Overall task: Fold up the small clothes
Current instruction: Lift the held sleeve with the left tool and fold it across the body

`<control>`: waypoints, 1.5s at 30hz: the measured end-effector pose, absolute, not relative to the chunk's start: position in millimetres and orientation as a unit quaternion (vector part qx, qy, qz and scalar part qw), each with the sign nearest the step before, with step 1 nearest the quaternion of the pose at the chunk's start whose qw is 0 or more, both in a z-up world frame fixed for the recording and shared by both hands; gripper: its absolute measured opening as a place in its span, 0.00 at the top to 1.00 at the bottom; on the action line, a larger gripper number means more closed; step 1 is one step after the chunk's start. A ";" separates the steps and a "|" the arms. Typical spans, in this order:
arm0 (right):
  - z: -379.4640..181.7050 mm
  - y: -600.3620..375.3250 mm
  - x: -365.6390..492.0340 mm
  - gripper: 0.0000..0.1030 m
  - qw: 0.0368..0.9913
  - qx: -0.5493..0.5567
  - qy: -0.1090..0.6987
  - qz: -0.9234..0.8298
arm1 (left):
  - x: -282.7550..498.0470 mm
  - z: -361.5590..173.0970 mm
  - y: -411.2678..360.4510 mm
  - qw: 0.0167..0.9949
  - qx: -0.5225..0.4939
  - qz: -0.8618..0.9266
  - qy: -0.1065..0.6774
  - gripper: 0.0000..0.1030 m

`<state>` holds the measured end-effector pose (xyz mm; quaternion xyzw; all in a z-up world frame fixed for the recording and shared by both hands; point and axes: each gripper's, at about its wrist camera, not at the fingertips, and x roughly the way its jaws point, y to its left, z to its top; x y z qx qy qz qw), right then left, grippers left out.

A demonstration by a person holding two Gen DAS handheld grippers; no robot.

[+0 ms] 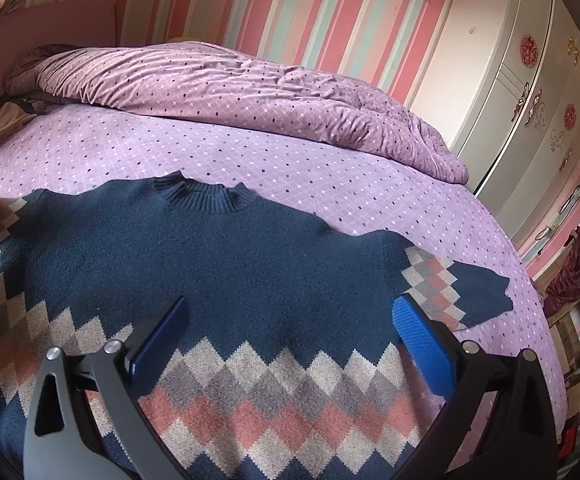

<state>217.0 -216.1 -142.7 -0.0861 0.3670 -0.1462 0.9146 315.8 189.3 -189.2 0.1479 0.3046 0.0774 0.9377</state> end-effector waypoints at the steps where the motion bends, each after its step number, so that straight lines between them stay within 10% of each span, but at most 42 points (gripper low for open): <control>1: -143.5 -217.6 217.3 0.01 0.915 -0.084 0.368 -0.146 | 313.2 -183.2 177.3 0.941 0.133 0.057 0.307 0.92; 29: -126.7 -306.7 197.4 0.01 0.914 -0.048 0.359 -0.185 | 321.6 -263.6 -121.1 0.870 0.015 -0.219 0.442 0.86; 31: -128.4 -311.4 197.1 0.01 0.912 -0.049 0.362 -0.186 | 316.3 -265.1 -119.5 0.871 0.020 -0.220 0.440 0.76; 35: -135.7 -319.6 199.3 0.01 0.910 -0.040 0.371 -0.181 | 295.2 -248.7 -116.6 0.891 0.051 -0.208 0.401 0.16; 45: -175.9 -277.8 247.0 0.02 0.916 -0.032 0.395 -0.066 | 278.3 -204.4 -48.1 0.909 0.056 -0.162 0.380 0.11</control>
